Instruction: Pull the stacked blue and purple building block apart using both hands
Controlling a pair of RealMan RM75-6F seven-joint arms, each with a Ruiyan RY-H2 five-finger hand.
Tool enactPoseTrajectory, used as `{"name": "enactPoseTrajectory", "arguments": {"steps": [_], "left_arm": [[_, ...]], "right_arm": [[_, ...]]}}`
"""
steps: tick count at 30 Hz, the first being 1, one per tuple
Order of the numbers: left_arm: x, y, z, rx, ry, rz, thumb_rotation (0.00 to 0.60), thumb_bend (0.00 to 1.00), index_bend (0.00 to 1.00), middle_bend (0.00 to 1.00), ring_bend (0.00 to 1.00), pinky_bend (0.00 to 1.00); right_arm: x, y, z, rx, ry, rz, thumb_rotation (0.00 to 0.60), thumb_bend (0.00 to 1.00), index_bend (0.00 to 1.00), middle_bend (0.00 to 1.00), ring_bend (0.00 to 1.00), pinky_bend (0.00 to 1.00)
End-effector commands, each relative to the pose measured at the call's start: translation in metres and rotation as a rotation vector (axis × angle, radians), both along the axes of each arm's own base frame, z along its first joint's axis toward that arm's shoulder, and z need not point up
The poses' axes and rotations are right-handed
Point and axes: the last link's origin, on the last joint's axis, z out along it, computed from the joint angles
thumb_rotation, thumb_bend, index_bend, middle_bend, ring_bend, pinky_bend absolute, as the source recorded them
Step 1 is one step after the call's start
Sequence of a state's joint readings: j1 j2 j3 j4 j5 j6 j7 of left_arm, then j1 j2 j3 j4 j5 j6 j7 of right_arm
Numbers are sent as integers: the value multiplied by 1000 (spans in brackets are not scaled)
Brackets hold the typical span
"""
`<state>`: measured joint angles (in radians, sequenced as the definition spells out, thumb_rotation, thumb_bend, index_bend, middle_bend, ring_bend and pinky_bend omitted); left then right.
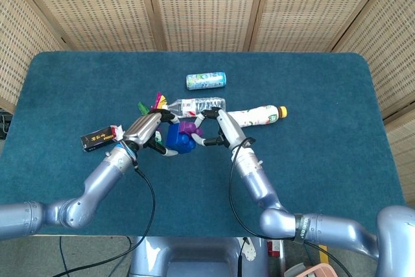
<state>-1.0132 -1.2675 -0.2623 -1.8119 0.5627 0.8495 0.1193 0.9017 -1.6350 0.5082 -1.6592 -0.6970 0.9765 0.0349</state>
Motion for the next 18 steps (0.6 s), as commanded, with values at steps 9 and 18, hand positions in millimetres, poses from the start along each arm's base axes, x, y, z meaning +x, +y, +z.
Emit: {"name": "enactPoseTrajectory", "arguments": {"steps": [9, 18], "left_arm": [[-12, 4, 7, 57, 40, 15, 600, 203, 586, 507, 164, 84], [-78, 17, 47, 156, 194, 73, 600, 207, 594, 508, 163, 84]], "right_arm": [[-4, -5, 13, -18, -14, -17, 600, 387, 621, 676, 273, 82], [-27, -18, 39, -73, 17, -52, 600, 387, 623, 677, 273, 82]]}}
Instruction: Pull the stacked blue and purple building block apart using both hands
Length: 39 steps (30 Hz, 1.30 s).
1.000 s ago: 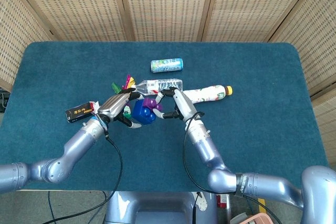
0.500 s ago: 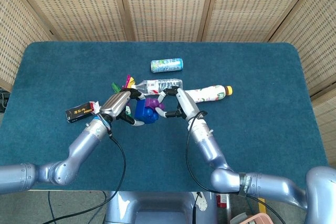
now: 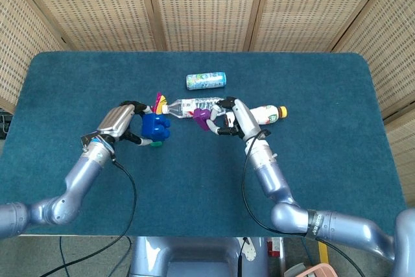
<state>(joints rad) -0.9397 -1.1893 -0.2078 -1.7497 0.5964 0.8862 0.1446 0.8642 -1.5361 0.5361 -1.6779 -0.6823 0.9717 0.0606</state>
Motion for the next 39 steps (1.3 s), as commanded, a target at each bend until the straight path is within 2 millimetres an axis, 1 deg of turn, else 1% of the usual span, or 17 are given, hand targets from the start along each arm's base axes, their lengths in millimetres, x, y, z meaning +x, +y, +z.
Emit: {"name": "enactPoseTrajectory", "arguments": {"steps": [1, 6, 9, 10, 13, 14, 15, 16, 17, 18, 19, 21, 29, 32, 34, 36, 39], "left_arm": [[-28, 3, 16, 35, 72, 10, 600, 207, 594, 508, 164, 83], [-63, 4, 30, 91, 226, 3, 600, 208, 593, 503, 164, 71], [-75, 3, 29, 93, 267, 6, 600, 208, 530, 448, 164, 58], [-79, 2, 28, 94, 276, 7, 600, 199, 467, 396, 162, 46], [-88, 1, 23, 81, 272, 20, 600, 85, 133, 108, 55, 6], [-90, 1, 22, 76, 262, 26, 600, 36, 35, 28, 12, 0], [-92, 1, 22, 73, 249, 31, 600, 15, 6, 4, 1, 0], [-93, 1, 22, 74, 236, 33, 600, 2, 0, 0, 0, 0], [-95, 0, 23, 77, 230, 31, 600, 0, 0, 0, 0, 0], [-96, 0, 25, 85, 225, 28, 600, 0, 0, 0, 0, 0], [-97, 0, 26, 89, 220, 28, 600, 0, 0, 0, 0, 0], [-99, -3, 34, 114, 197, 32, 600, 0, 0, 0, 0, 0], [-113, -33, 68, 241, 176, 21, 600, 0, 0, 0, 0, 0], [-123, -52, 77, 297, 179, 21, 600, 0, 0, 0, 0, 0], [-133, -72, 82, 334, 185, 32, 600, 0, 0, 0, 0, 0], [-152, -105, 87, 380, 208, 71, 600, 0, 0, 0, 0, 0], [-162, -133, 86, 420, 210, 73, 600, 0, 0, 0, 0, 0]], "right_arm": [[-10, -3, 5, -12, 27, -7, 600, 387, 623, 677, 273, 82], [-38, -4, 3, -41, 213, 20, 600, 387, 624, 677, 273, 82], [-54, -2, -2, -58, 353, 63, 600, 387, 624, 677, 273, 82], [-59, -1, -4, -63, 402, 80, 600, 387, 624, 677, 272, 82], [-73, 2, -11, -73, 525, 128, 600, 385, 623, 664, 272, 82], [-76, 3, -13, -75, 554, 143, 600, 348, 574, 594, 266, 82], [-78, 5, -14, -75, 580, 159, 600, 258, 459, 459, 227, 82], [-82, 6, -16, -62, 610, 177, 600, 181, 355, 336, 180, 75], [-85, 7, -17, -47, 630, 187, 600, 74, 188, 162, 98, 56], [-86, 8, -15, -41, 652, 201, 600, 12, 72, 50, 32, 32], [-86, 8, -13, -49, 663, 211, 600, 0, 31, 12, 8, 17], [-87, 9, -5, -96, 700, 243, 600, 0, 0, 0, 0, 1], [-109, 30, 34, -191, 738, 297, 600, 0, 0, 0, 0, 0], [-129, 43, 53, -248, 777, 312, 600, 0, 0, 0, 0, 0], [-151, 55, 68, -306, 820, 324, 600, 0, 0, 0, 0, 0], [-188, 81, 92, -376, 906, 316, 600, 0, 0, 0, 0, 0], [-211, 107, 105, -424, 923, 325, 600, 0, 0, 0, 0, 0]]}}
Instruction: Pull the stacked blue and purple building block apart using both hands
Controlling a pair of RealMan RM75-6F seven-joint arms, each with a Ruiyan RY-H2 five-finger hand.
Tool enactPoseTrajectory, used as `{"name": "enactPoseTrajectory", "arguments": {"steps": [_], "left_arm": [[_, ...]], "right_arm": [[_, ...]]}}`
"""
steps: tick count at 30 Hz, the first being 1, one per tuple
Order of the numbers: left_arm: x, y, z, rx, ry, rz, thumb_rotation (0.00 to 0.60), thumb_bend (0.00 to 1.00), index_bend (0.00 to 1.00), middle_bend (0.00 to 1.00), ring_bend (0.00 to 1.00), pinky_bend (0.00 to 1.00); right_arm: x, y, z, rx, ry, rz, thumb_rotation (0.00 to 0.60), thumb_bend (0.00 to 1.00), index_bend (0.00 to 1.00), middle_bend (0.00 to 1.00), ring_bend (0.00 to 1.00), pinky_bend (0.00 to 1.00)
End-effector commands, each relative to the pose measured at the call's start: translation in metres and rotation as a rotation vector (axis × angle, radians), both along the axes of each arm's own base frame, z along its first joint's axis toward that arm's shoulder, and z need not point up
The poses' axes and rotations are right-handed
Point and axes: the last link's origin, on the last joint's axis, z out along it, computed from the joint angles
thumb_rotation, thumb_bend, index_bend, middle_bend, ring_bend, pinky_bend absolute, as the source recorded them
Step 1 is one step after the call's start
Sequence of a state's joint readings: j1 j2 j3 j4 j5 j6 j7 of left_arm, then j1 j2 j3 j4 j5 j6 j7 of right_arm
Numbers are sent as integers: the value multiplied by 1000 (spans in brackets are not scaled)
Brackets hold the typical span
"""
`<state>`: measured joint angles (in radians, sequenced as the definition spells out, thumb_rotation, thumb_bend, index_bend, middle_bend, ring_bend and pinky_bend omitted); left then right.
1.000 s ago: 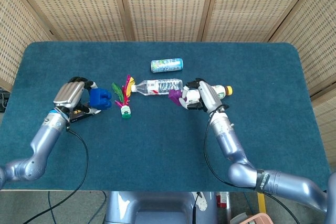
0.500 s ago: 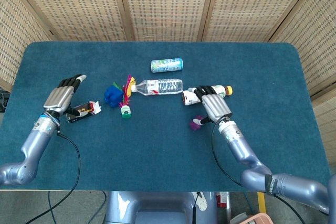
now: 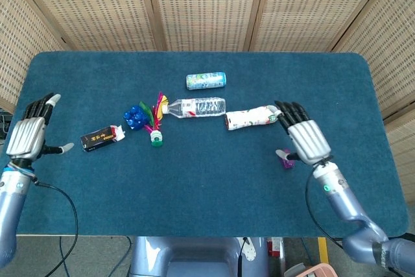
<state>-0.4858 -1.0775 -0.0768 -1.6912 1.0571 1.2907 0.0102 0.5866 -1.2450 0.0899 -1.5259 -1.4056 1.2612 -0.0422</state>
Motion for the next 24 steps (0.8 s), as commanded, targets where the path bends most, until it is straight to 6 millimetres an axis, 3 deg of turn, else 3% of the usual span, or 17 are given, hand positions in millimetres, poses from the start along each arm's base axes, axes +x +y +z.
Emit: {"name": "enactPoseTrajectory", "arguments": {"steps": [1, 7, 24], "left_arm": [[-22, -57, 0, 55, 16, 19, 600, 0, 0, 0, 0, 0], [-40, -95, -4, 82, 42, 36, 600, 0, 0, 0, 0, 0], [-39, -108, -3, 80, 54, -5, 600, 0, 0, 0, 0, 0]], "right_arm": [[-57, 53, 35, -87, 77, 24, 600, 0, 0, 0, 0, 0], [-88, 94, 53, -175, 127, -46, 600, 0, 0, 0, 0, 0], [-102, 125, 66, -273, 94, -147, 600, 0, 0, 0, 0, 0]]}}
